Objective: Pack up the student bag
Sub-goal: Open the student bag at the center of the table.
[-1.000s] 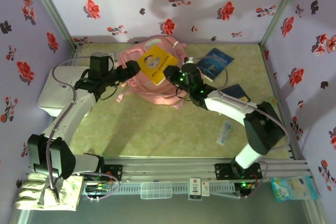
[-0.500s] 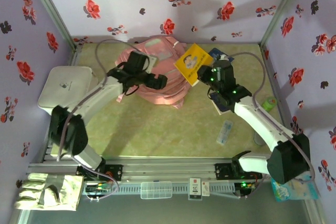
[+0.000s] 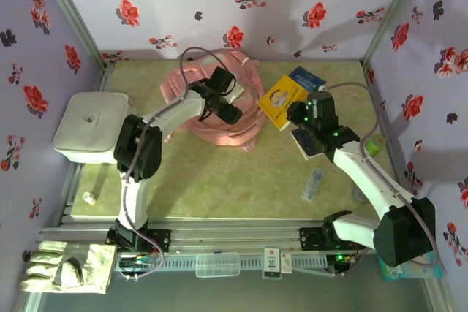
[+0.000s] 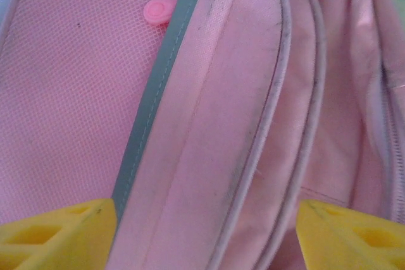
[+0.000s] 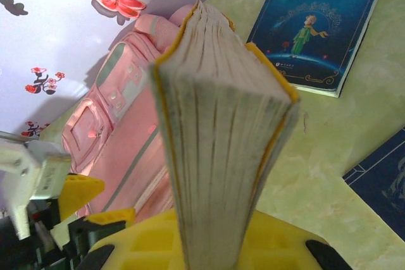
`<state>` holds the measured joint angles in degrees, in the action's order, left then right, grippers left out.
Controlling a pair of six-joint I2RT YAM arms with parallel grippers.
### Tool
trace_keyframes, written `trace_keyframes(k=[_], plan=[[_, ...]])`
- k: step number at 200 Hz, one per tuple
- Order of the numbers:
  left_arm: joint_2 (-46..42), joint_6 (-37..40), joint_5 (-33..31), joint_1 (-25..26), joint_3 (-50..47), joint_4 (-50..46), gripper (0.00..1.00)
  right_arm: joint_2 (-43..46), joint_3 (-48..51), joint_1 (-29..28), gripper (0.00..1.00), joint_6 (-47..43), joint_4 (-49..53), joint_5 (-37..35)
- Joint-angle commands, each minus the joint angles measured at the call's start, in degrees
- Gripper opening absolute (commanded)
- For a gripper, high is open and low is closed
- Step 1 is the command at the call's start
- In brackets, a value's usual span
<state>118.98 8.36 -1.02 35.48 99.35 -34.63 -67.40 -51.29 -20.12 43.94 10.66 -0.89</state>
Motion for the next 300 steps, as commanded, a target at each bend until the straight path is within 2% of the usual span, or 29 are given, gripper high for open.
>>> trace_keyframes(k=[1,40,87,128,156,166,194,217,280,300], plan=[[3.05,4.12,-3.44,0.37,4.09,-2.63,0.72,0.03,-0.74,0.52,0.09,0.17,-3.82,1.06],[5.56,6.02,-4.36,0.79,4.41,-1.02,0.69,0.28,1.33,0.52,0.09,2.64,-5.16,-0.07],[7.49,7.36,-6.07,1.42,4.54,0.74,0.58,-0.12,1.63,0.52,0.09,4.23,-5.64,-0.08],[6.51,7.05,-8.84,1.52,3.93,2.69,0.32,0.32,1.84,0.48,0.09,4.68,-5.51,-0.52],[0.56,7.11,-9.26,1.53,0.0,7.28,0.13,2.39,2.4,0.49,0.09,3.92,-4.06,-2.43],[-2.12,7.14,-9.27,1.52,-1.83,9.04,0.09,3.67,2.74,0.51,0.09,3.36,-3.17,-3.55],[-9.52,5.72,-9.61,1.52,-6.95,14.75,0.03,7.75,3.98,0.5,0.1,2.46,-0.55,-5.97],[-13.64,3.51,-10.37,1.52,-8.37,17.35,0.0,9.84,4.33,0.47,0.1,2.87,1.56,-4.74],[-17.73,-1.88,-13.74,1.52,-5.14,19.77,0.0,13.71,6.79,0.52,0.11,5.9,-0.22,4.76],[-19.06,-3.56,-13.69,1.52,-5.13,20.69,0.0,12.73,8.04,0.42,0.12,8.74,-4.91,9.6]])
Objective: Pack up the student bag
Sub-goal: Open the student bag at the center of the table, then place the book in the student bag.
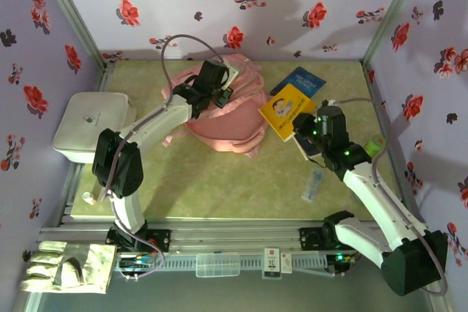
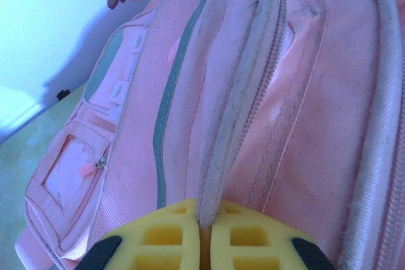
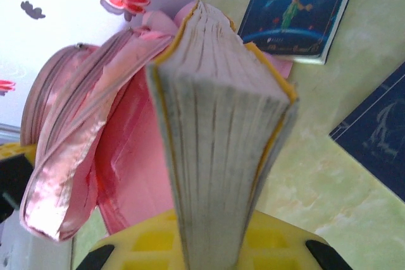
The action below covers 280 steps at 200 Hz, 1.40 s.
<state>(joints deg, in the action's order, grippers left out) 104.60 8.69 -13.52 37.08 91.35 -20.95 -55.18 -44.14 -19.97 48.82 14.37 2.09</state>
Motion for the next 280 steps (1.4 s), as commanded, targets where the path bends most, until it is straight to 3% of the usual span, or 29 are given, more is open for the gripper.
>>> trace_keyframes(k=[1,38,73,122,200,280], plan=[[-4.71,-3.96,-1.22,-0.08,2.87,7.04,0.0,0.42,1.03,0.27,0.12,4.15,-9.08,6.89],[-8.25,-6.78,-1.16,-0.06,3.06,7.2,0.0,-7.16,2.04,-2.97,0.12,10.98,-22.13,12.59],[-11.04,-8.83,-1.13,-0.03,4.32,4.66,0.0,-15.94,-1.64,-9.01,0.12,11.57,-29.6,9.52],[-12.86,-11.01,-1.38,-0.69,4.16,3.04,0.0,-31.01,-8.07,-12.82,0.11,15.92,-39.86,4.8],[-12.87,-13.85,-0.58,-1.12,4.25,1.16,0.0,-45.14,-16.19,-16.22,0.12,20.45,-38.02,-6.12],[-12.48,-16.09,0.6,-3.26,3.54,-0.52,0.0,-58.37,-26.18,-19.21,0.14,30.05,-34.41,-10.71]])
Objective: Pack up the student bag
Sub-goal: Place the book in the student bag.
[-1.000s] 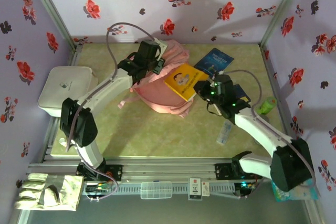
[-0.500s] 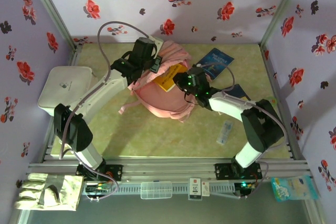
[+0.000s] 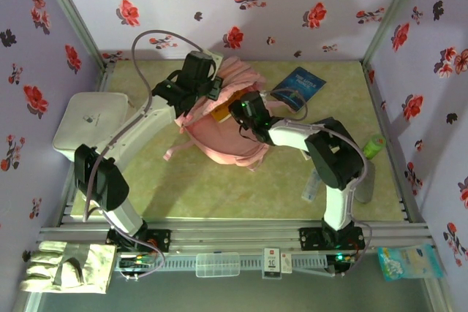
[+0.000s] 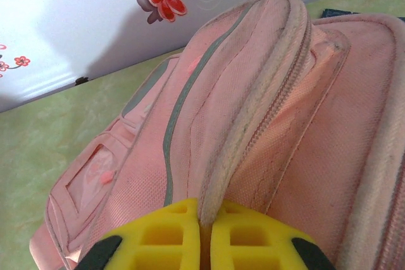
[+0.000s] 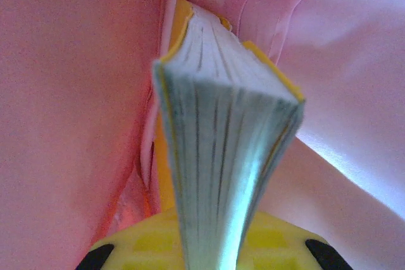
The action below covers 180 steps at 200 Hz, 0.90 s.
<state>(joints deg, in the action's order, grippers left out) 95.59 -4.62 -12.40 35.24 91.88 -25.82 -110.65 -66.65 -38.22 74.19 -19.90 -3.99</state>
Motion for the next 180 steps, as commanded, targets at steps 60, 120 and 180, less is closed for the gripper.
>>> trace_keyframes(k=[60,120,180], plan=[[-3.31,-2.98,0.01,-4.76,1.59,3.81,0.0,-8.78,-11.16,-1.25,0.33,5.76,-2.95,1.13],[-3.87,-1.94,3.73,-10.71,-2.93,3.58,0.0,5.65,1.25,-1.16,0.52,4.53,0.96,-0.41],[-12.27,1.56,7.1,-13.82,-16.33,1.82,0.0,19.25,6.15,1.75,0.71,-10.04,24.92,-13.14]])
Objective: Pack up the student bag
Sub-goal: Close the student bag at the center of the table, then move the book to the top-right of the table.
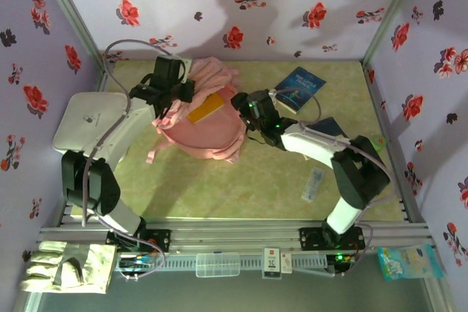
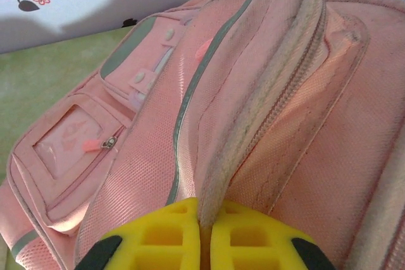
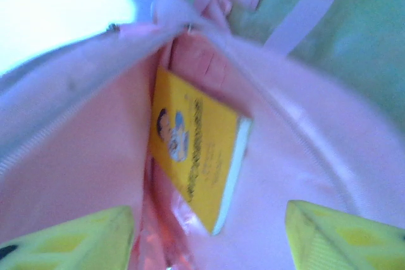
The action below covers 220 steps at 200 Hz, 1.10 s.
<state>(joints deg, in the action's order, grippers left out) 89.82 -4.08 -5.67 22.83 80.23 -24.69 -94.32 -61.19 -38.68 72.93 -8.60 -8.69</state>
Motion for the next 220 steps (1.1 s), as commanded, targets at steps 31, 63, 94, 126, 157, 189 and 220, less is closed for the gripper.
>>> trace_keyframes(k=[31,63,94,126,157,189,220], plan=[[-10.97,-2.0,3.94,-1.55,-11.51,0.0,0.51,1.69,-3.42,8.89,0.76,-18.35,23.24,-7.63],[-13.12,-5.1,4.48,-1.6,-13.34,-0.3,0.83,-3.9,-10.04,15.59,0.78,-25.7,27.59,-3.1],[-13.5,-5.39,4.46,-2.06,-13.54,0.56,0.93,-13.54,-19.74,20.06,0.78,-31.42,30.22,0.94],[-13.96,-6.46,4.53,-2.51,-13.82,1.42,1.0,-23.63,-29.67,23.72,0.81,-33.81,30.57,3.9],[-13.66,-6.7,4.58,-2.66,-13.52,0.83,1.0,-31.88,-39.12,25.62,0.8,-34.63,33.14,9.16],[-12.78,-6.75,5.35,-2.65,-13.19,0.74,1.0,-35.59,-43.43,25.78,0.8,-35.55,32.98,9.92],[-12.21,-6.76,5.74,-2.68,-12.9,0.43,1.0,-38.62,-47.13,25.84,0.79,-35.88,35.05,11.85]])
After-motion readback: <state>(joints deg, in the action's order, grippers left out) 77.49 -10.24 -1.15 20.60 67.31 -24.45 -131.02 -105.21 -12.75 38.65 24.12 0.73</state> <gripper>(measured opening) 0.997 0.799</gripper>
